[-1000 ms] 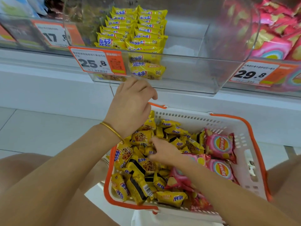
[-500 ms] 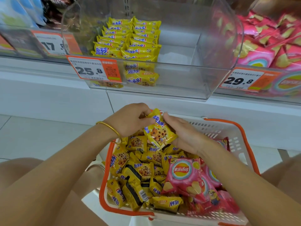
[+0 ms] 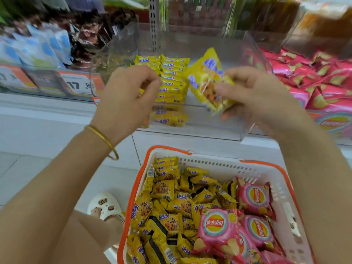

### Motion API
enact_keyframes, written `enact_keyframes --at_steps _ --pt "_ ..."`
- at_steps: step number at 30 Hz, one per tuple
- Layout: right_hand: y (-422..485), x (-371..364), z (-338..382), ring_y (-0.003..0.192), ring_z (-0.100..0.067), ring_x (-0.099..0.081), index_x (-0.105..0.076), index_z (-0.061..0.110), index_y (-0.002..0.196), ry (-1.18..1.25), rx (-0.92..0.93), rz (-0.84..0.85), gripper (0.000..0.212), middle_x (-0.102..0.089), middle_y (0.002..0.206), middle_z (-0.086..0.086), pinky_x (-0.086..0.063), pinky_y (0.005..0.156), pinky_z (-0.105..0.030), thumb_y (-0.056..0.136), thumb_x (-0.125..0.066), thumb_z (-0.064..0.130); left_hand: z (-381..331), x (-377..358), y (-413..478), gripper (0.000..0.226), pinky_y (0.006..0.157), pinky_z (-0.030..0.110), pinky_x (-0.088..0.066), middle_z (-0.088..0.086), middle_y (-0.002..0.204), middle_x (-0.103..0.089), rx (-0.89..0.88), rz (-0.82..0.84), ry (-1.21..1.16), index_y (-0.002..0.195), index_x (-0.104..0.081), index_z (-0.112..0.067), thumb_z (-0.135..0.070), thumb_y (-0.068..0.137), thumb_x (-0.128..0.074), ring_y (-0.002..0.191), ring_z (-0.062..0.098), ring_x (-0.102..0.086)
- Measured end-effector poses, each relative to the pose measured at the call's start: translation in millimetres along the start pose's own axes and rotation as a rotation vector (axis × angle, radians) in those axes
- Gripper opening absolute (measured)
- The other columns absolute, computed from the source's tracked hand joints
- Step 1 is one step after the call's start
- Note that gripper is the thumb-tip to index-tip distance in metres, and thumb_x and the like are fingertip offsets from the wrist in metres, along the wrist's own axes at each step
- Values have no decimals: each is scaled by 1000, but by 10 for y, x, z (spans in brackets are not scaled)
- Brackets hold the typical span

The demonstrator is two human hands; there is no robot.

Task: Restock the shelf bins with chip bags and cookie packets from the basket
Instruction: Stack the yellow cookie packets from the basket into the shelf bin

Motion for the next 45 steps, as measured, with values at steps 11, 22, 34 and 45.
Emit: enact_keyframes --at_steps 11,22,34,45 --pt "476 77 -155 76 -17 -59 -61 19 86 -385 -201 73 18 -62 92 -11 -56 72 -34 81 -64 3 88 -335 282 44 88 32 -50 -2 88 -71 242 746 -15 83 -70 -12 -31 101 -34 87 12 -64" --pt "568 39 -234 70 -13 -59 -66 18 93 -528 -248 252 17 -59 80 -2 -55 62 -24 83 -60 4 86 -335 290 34 97 27 -35 -5 119 -58 116 728 91 115 -59 -19 -24 103 -27 112 15 -50" --pt "781 -360 -286 69 -18 -60 -56 13 73 -596 -326 368 21 -53 75 -2 -59 74 -37 79 -75 8 137 -405 325 42 85 18 -31 0 106 -57 -58 546 150 117 -65 -15 -28 88 -37 99 11 -47" --pt "829 -525 -334 88 -24 -68 -67 6 88 -403 -465 390 6 -69 93 -9 -55 85 -39 85 -65 1 290 -293 306 63 74 44 -48 10 77 -58 7 506 380 67 -63 -8 -51 67 -18 80 29 -53"
Point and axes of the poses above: each hand's wrist, its own y-axis towards the middle knuckle, its own x-axis out of the back of the hand, z = x × y, the point moved 3 cm from there along y, towards the middle knuckle
